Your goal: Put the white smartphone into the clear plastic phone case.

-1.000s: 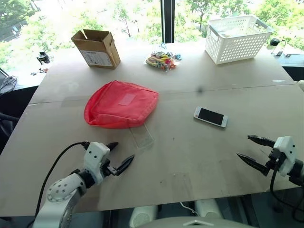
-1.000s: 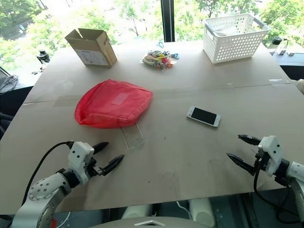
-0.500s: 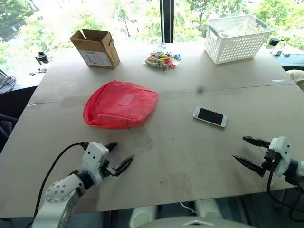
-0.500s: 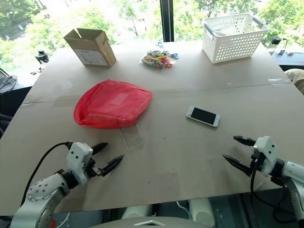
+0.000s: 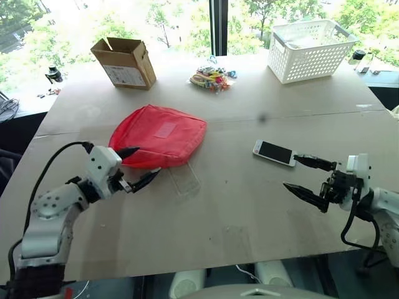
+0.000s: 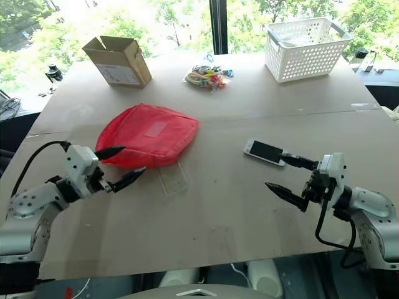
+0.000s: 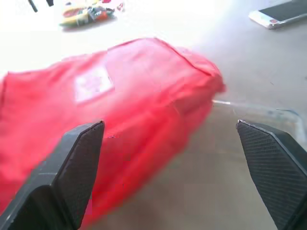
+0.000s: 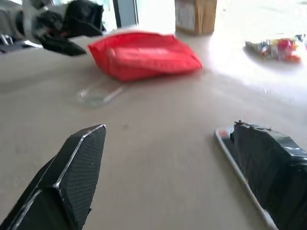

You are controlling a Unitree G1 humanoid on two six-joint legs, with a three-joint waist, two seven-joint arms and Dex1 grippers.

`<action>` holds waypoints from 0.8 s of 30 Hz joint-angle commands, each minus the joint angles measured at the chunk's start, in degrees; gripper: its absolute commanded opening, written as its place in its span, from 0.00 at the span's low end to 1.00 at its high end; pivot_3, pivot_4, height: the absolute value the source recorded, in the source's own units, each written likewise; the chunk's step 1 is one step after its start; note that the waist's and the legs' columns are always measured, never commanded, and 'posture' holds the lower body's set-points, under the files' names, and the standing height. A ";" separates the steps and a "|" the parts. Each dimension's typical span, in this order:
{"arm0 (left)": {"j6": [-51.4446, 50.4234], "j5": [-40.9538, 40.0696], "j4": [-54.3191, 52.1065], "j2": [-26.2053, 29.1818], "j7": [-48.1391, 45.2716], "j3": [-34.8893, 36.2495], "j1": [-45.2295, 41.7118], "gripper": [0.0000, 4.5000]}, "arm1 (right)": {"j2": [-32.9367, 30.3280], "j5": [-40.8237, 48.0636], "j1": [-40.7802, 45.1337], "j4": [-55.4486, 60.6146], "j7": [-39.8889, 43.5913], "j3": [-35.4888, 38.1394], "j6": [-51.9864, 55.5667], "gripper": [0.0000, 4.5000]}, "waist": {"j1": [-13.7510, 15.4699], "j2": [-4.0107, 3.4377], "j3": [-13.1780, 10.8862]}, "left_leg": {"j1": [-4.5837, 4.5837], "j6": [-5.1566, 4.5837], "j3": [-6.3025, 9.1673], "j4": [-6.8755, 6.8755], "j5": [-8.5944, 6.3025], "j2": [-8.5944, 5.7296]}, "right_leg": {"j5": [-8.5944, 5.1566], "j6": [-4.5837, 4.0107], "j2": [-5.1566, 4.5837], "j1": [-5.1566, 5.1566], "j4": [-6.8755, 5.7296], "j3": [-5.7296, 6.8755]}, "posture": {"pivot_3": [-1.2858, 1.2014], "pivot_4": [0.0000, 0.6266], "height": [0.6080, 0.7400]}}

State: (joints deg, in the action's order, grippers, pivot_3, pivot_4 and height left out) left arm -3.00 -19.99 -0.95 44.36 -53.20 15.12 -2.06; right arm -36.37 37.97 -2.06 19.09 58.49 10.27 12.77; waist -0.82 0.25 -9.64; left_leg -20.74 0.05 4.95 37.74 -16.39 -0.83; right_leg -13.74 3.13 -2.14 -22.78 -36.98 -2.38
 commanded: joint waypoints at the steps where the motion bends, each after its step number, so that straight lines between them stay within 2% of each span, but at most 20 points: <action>1: 5.01 4.67 9.21 1.48 -2.50 -3.29 -5.31 1.00 | 0.35 1.73 1.30 4.30 -2.02 -0.63 2.40 0.99 | 0.03 0.02 -0.01 | -0.06 0.00 0.01 -0.01 0.00 0.00 | 0.00 0.00 0.00 -0.05 0.05 0.01 | 0.52 0.24 1.00; 4: 6.73 6.61 14.81 1.89 -4.51 -5.87 -9.74 1.00 | 0.30 1.56 1.43 5.40 -2.71 -0.82 3.40 0.99 | 0.15 0.10 -0.03 | -0.34 0.01 0.09 -0.04 -0.01 0.01 | 0.02 0.02 -0.04 -0.29 0.08 0.04 | 0.52 0.24 1.00; 7: 6.13 8.42 19.01 2.45 -7.70 -9.26 -12.93 1.00 | -0.42 0.35 -0.03 5.98 -2.72 -0.55 3.49 0.99 | 0.13 0.12 -0.01 | -1.01 0.04 0.18 0.04 0.01 0.00 | 0.04 0.03 -0.10 -0.92 -0.01 0.07 | 0.52 0.24 1.00; 11: 6.89 9.84 23.57 1.42 -7.23 -10.47 -16.69 1.00 | -0.53 -0.06 -1.68 6.80 -3.38 -0.07 3.23 0.99 | 0.12 0.11 -0.01 | -1.03 0.03 0.15 0.06 0.00 0.00 | 0.04 0.03 -0.12 -0.95 -0.04 0.10 | 0.52 0.24 1.00; 12: 7.17 10.03 24.35 1.14 -6.88 -10.55 -17.43 0.89 | -0.56 -0.19 -1.95 6.99 -3.48 -0.12 3.11 1.00 | 0.11 0.12 -0.01 | -1.01 0.02 0.15 0.07 0.00 0.00 | 0.04 0.03 -0.12 -0.94 -0.10 0.09 | 0.52 0.24 1.00; 13: 6.71 9.80 24.47 0.66 -6.94 -10.80 -18.27 0.84 | -0.47 -0.44 -2.34 7.21 -3.63 -0.24 2.94 1.00 | 0.10 0.12 -0.01 | -1.01 0.01 0.14 0.09 0.00 -0.01 | 0.05 0.03 -0.12 -0.94 -0.14 0.09 | 0.52 0.24 1.00; 15: 6.22 9.51 24.23 0.19 -7.55 -11.26 -19.07 0.63 | -0.30 -0.80 -2.95 7.64 -4.00 -0.41 2.82 1.00 | 0.11 0.12 -0.01 | -1.01 0.01 0.12 0.31 0.00 -0.01 | 0.04 0.03 -0.10 -0.94 -0.40 0.12 | 0.52 0.24 1.00; 19: 5.79 9.48 23.88 0.26 -8.53 -11.42 -19.35 0.29 | -0.08 -1.41 -3.22 7.93 -4.51 -0.66 2.61 1.00 | -0.04 0.12 -0.02 | -0.98 0.01 0.07 0.58 0.00 -0.01 | 0.03 0.03 -0.09 -0.90 -0.71 0.12 | 0.52 0.24 1.00; 22: 7.85 11.25 25.58 0.38 -5.54 -10.66 -20.71 0.03 | 0.21 -1.42 -2.80 7.96 -4.81 -0.82 2.62 1.00 | -0.11 0.13 -0.02 | -0.91 0.00 0.04 0.62 0.00 -0.01 | 0.03 0.03 -0.05 -0.88 -0.78 0.06 | 0.52 0.24 1.00; 24: 9.53 13.18 28.44 0.28 -0.93 -9.73 -22.81 0.01 | 0.52 -1.10 -1.94 7.94 -5.07 -1.02 2.79 1.00 | -0.07 0.13 -0.02 | -0.91 0.00 0.05 0.65 0.00 -0.02 | 0.03 0.03 -0.02 -0.88 -0.82 0.07 | 0.52 0.24 1.00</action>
State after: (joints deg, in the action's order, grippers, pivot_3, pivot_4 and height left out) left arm 4.89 -8.28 25.59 44.11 -57.98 3.72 -23.20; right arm -36.06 36.20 -5.10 24.51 53.77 9.02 16.10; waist -0.89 0.38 -9.66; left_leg -21.64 0.06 4.99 38.39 -16.39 -0.86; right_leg -13.71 3.16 -2.15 -23.65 -37.81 -2.31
